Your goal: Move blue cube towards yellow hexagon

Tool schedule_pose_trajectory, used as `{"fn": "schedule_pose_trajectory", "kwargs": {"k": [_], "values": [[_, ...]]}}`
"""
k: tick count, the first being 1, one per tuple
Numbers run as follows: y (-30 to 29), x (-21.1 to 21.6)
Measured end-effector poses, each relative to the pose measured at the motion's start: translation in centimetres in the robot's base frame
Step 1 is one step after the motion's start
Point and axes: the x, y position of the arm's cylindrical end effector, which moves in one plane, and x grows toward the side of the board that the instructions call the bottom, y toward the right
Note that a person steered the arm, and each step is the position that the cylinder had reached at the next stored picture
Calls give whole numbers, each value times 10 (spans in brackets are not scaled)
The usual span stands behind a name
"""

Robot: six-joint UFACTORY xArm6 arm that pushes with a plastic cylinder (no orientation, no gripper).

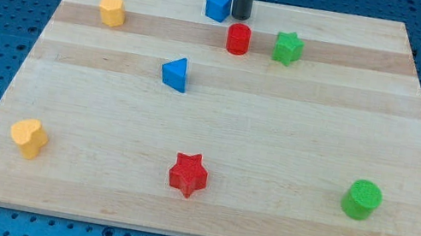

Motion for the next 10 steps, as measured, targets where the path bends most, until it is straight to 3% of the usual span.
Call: {"fn": "schedule_pose_trajectory", "kwargs": {"k": [1, 3, 5, 7, 9, 10], "values": [[-2, -12], [-91, -20], [-109, -17], [-181, 0], [-127, 42], [-133, 45]]}}
